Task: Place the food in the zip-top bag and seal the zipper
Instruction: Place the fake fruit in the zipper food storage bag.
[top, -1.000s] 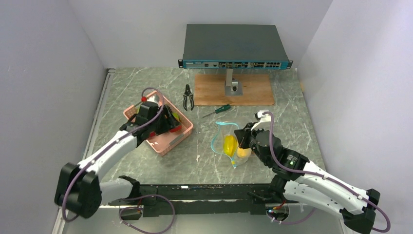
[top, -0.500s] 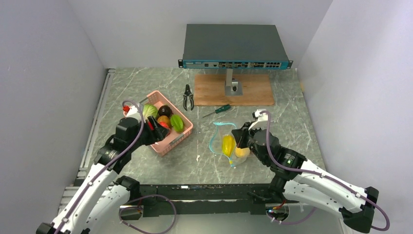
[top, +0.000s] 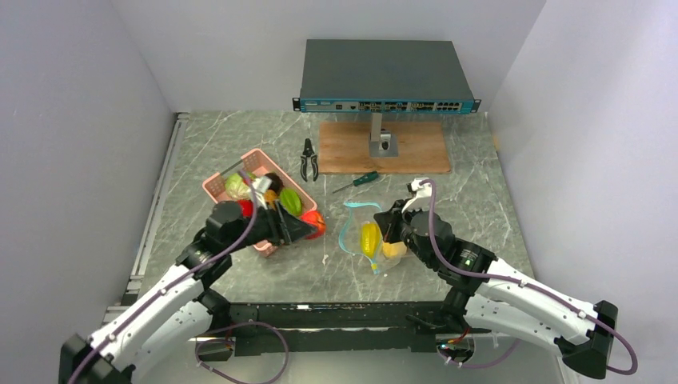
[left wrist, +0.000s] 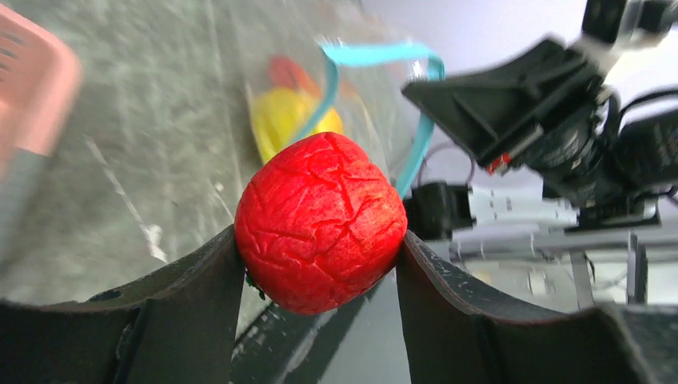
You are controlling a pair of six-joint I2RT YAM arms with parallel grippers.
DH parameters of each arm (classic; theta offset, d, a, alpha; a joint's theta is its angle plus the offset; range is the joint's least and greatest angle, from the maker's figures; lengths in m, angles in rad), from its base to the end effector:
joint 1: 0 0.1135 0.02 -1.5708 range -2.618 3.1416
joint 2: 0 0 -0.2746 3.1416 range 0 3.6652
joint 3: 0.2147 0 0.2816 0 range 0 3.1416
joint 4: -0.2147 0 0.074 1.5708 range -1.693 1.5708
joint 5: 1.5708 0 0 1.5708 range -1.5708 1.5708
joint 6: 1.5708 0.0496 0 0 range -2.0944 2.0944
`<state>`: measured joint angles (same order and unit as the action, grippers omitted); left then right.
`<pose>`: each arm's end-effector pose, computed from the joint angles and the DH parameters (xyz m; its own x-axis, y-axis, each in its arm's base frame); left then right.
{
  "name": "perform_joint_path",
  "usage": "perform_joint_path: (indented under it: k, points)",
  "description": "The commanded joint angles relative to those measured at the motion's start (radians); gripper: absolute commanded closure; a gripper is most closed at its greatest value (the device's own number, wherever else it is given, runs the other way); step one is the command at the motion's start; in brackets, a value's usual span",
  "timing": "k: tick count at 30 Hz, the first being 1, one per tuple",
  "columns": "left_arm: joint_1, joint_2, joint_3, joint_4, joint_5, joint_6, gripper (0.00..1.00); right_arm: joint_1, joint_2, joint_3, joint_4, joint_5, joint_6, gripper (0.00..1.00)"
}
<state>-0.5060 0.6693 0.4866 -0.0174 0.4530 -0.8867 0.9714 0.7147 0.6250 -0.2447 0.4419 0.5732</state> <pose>0.1665 -0.1171 0.2693 -0.7384 -0.3875 -0.5520 0.3778 0.4403 -0.8145 0.1327 0.1567 0.2896 -0.4367 0.2298 -0.8697 -0.3352 0.8556 0.3944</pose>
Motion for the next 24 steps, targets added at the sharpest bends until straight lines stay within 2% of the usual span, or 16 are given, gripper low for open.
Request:
perform_joint_path:
  k: [1, 4, 8, 12, 16, 20, 24]
  points:
    - [-0.190, 0.092, 0.074, 0.125, -0.061, -0.012, 0.48, 0.004, -0.001, -0.003, 0.058, -0.012, 0.018, 1.00]
    - [-0.286, 0.179, 0.170, 0.070, -0.125, 0.046, 0.48, 0.004, 0.000, -0.005, 0.059, -0.015, 0.018, 1.00]
    - [-0.346, 0.306, 0.230, 0.078, -0.138, 0.041, 0.47, 0.002, 0.006, -0.003, 0.069, -0.024, 0.024, 1.00]
    - [-0.361, 0.481, 0.326, 0.043, -0.117, 0.050, 0.50, 0.003, 0.009, 0.004, 0.073, -0.036, 0.030, 1.00]
    - [-0.368, 0.589, 0.393, 0.019, -0.115, 0.054, 0.54, 0.004, 0.001, 0.007, 0.074, -0.044, 0.034, 1.00]
    - [-0.370, 0.633, 0.414, -0.016, -0.122, 0.056, 0.52, 0.004, -0.004, 0.010, 0.069, -0.052, 0.034, 1.00]
    - [-0.371, 0.665, 0.425, -0.005, -0.105, 0.046, 0.47, 0.003, -0.007, 0.001, 0.079, -0.051, 0.037, 1.00]
